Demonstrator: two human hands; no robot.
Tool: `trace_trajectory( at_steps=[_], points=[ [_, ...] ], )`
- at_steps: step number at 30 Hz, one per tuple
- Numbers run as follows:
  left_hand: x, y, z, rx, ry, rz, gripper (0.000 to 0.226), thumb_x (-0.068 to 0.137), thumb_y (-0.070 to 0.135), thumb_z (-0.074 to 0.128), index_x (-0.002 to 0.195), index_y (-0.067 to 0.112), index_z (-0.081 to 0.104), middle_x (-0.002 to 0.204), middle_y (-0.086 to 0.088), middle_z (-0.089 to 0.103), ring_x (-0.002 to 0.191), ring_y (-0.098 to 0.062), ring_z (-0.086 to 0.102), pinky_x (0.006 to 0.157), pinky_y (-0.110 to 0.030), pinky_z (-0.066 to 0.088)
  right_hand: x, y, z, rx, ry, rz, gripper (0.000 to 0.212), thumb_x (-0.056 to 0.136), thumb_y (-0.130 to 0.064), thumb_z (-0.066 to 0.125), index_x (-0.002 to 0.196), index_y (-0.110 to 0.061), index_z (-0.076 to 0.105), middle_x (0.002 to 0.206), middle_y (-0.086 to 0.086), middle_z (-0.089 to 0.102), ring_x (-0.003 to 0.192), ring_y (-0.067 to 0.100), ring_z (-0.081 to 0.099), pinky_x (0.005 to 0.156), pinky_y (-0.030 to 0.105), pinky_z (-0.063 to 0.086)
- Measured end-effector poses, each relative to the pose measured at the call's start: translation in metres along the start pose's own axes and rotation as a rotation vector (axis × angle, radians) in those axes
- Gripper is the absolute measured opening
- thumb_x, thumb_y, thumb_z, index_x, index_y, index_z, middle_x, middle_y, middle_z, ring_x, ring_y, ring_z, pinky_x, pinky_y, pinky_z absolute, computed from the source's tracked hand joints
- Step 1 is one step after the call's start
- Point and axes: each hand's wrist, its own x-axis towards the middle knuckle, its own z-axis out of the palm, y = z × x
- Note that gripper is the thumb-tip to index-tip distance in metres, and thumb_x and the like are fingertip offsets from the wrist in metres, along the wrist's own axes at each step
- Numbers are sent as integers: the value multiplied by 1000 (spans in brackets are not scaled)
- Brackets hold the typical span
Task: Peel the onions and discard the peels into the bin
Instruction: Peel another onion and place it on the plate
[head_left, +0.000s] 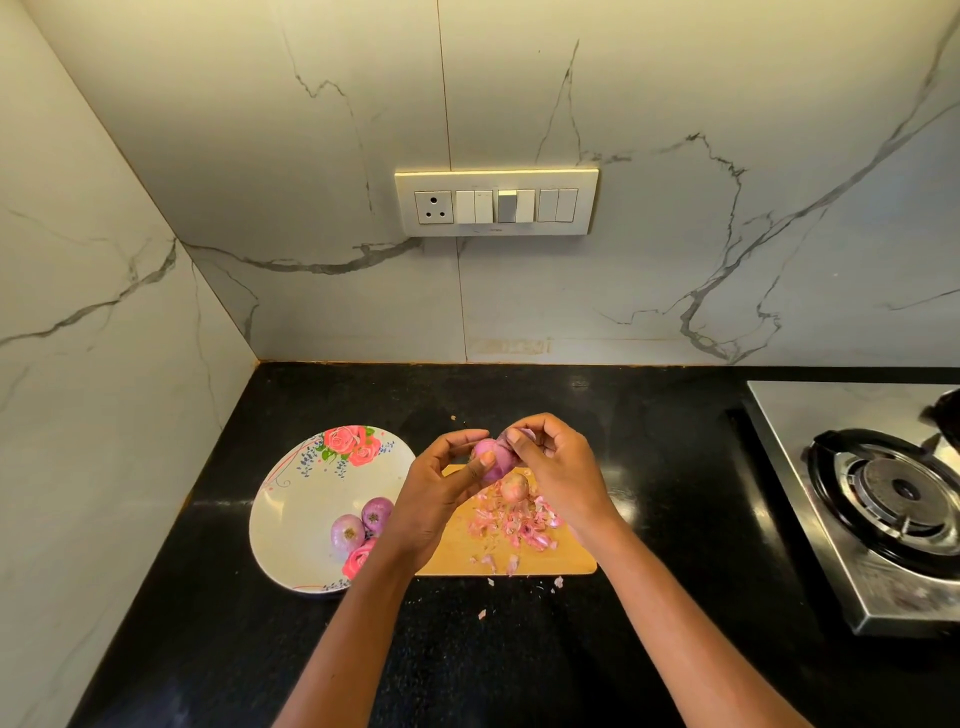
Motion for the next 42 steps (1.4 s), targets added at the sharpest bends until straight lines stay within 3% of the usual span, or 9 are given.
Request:
trace_trajectory(
  at_steps=[4, 10, 17, 21, 26, 31, 38, 42],
  points=[
    [0, -2, -1, -3, -4, -18, 46, 81, 30, 75, 125, 19, 65, 126, -6, 66, 117, -24, 67, 92, -34, 59, -1, 0, 0, 0, 5, 13, 7, 99, -28, 64, 103, -24, 70, 102, -7, 72, 101, 10, 68, 91, 38, 59],
    [-1, 0, -5, -58, -6, -29, 45, 83, 24, 74, 126, 16, 64, 124, -8, 67, 114, -25, 69, 91, -33, 58, -4, -5, -7, 42, -161, -7, 15, 93, -31, 73, 107, -27, 77, 102, -11, 76, 104, 7, 69, 94, 34, 57],
    [-2, -1, -6, -76, -32, -23, 41, 83, 18, 75, 123, 16, 66, 124, -9, 66, 114, -23, 68, 87, -31, 58, -1, -4, -5, -1, -59, -27, 11, 94, -30, 71, 100, -24, 78, 93, -11, 75, 94, 9, 70, 87, 39, 60],
    [-1, -2, -5, -84, -18, -26, 45, 83, 22, 74, 126, 15, 64, 127, -10, 66, 114, -25, 69, 90, -35, 59, -2, -2, -1, -10, -12, -18, 11, 96, -30, 69, 101, -24, 76, 93, -11, 75, 93, 7, 70, 86, 37, 60],
    [-1, -3, -8, -149, 4, -45, 43, 89, 22, 67, 131, 13, 59, 126, -11, 69, 109, -30, 72, 91, -40, 60, -6, -3, -5, 70, -118, -23, 16, 92, -27, 74, 107, -24, 77, 101, -13, 76, 103, 6, 69, 90, 29, 58],
    [0, -7, -3, -178, -10, -49, 40, 90, 18, 65, 130, 14, 61, 126, -10, 69, 112, -31, 70, 94, -39, 59, -5, -3, -4, -33, -26, -42, 10, 94, -24, 72, 101, -26, 79, 92, -17, 76, 95, 1, 69, 85, 24, 57],
    [2, -10, 2, -183, 22, -46, 32, 97, 10, 60, 129, 13, 63, 126, -10, 68, 114, -30, 69, 91, -35, 59, -7, 1, 1, -77, 68, -32, 8, 96, -24, 69, 102, -26, 75, 94, -14, 73, 93, 2, 67, 82, 24, 58],
    [2, -13, 7, -98, 77, -11, 37, 90, 24, 67, 125, 15, 62, 126, -11, 66, 113, -28, 70, 96, -42, 58, -8, 1, 2, -65, 72, -37, 10, 95, -20, 70, 102, -25, 74, 94, -13, 73, 93, 1, 68, 81, 21, 57]
  ],
)
